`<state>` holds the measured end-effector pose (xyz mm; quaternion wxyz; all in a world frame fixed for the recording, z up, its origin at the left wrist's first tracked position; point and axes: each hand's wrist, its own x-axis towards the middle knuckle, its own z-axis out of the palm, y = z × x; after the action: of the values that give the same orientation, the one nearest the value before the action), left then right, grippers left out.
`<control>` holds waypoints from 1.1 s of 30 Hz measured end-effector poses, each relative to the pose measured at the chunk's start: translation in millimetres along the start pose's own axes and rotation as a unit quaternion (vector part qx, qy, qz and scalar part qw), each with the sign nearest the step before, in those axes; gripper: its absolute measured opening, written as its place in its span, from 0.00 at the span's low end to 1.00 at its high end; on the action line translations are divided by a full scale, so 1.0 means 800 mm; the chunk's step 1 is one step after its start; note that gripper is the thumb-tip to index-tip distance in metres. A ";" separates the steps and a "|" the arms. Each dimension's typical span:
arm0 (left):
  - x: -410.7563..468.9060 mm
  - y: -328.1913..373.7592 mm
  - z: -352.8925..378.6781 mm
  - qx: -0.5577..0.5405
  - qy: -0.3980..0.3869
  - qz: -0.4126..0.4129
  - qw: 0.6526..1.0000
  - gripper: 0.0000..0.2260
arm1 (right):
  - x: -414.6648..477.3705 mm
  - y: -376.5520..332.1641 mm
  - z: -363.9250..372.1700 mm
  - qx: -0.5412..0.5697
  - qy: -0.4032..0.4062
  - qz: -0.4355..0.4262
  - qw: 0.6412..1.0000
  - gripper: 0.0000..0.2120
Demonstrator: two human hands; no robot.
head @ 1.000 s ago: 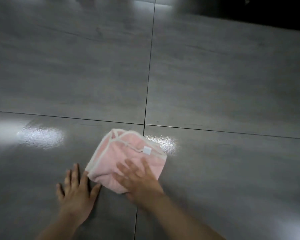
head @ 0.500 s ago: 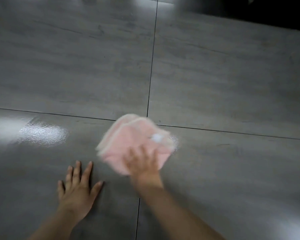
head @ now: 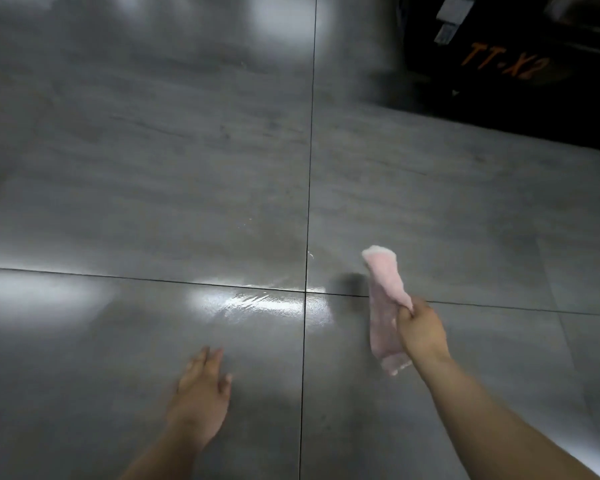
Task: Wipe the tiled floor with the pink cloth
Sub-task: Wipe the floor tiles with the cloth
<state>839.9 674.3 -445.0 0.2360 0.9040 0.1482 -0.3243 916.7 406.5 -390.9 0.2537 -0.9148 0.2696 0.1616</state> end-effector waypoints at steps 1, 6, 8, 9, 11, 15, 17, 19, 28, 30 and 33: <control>-0.005 0.009 -0.018 -0.004 0.013 0.012 1.000 0.22 | -0.008 -0.014 -0.020 0.030 -0.002 0.044 0.999 0.16; 0.017 0.049 -0.098 -0.020 0.076 0.060 0.995 0.22 | -0.010 -0.036 -0.082 0.108 0.106 0.065 0.986 0.15; 0.045 0.063 -0.112 -0.026 0.098 0.066 0.993 0.22 | 0.003 -0.041 -0.067 0.102 0.131 -0.013 0.986 0.15; 0.061 0.069 -0.113 -0.027 0.103 0.070 0.992 0.22 | 0.016 -0.040 -0.050 0.068 0.115 -0.056 0.990 0.16; 0.094 0.071 -0.109 -0.027 0.105 0.072 0.991 0.22 | 0.050 -0.033 0.002 -0.068 0.024 -0.124 0.990 0.21; 0.148 0.041 -0.085 -0.011 0.091 0.006 0.996 0.26 | 0.117 -0.030 0.075 -0.267 -0.132 -0.119 0.947 0.40; 0.164 0.020 -0.078 -0.019 0.074 -0.060 0.995 0.28 | 0.152 -0.021 0.100 -0.314 -0.148 -0.127 0.929 0.51; 0.173 0.004 -0.079 -0.049 0.050 -0.132 0.989 0.27 | 0.176 -0.016 0.124 -0.333 -0.081 -0.175 0.923 0.47; 0.195 -0.014 -0.084 -0.104 0.103 -0.210 0.967 0.25 | 0.111 -0.143 0.275 -0.249 0.023 -0.510 0.823 0.46; 0.198 -0.028 -0.081 -0.080 0.113 -0.206 0.969 0.28 | 0.103 -0.152 0.288 -0.264 -0.009 -0.638 0.723 0.46; 0.197 -0.045 -0.073 -0.049 0.118 -0.184 0.975 0.44 | 0.180 -0.139 0.247 -0.291 -0.002 -0.639 0.712 0.50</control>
<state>972.2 753.7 -520.4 0.1969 0.8806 0.3542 -0.2455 1065.2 537.1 -573.4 0.0183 -0.8974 -0.4396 0.0330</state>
